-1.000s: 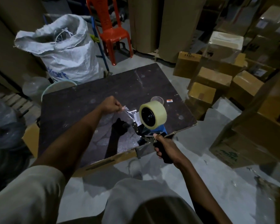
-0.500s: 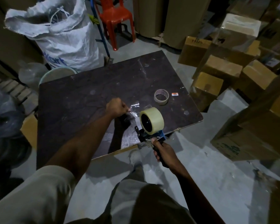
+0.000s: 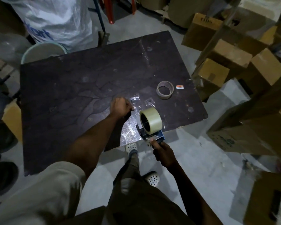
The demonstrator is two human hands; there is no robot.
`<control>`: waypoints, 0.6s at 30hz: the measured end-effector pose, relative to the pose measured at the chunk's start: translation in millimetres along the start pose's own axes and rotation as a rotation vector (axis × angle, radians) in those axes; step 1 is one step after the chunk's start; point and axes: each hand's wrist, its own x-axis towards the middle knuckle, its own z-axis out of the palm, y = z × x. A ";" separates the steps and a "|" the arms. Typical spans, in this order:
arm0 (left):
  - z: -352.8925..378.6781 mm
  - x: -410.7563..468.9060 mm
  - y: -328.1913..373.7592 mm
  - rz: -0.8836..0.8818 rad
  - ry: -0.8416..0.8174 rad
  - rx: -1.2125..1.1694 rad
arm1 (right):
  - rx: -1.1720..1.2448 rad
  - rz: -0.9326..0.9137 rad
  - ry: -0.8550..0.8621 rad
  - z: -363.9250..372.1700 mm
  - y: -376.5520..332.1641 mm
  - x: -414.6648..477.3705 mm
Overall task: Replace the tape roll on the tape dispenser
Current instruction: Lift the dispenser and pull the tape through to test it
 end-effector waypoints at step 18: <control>26.5 -72.9 -29.1 0.440 -0.144 0.693 | -0.053 -0.007 -0.073 5.7 -17.3 -10.0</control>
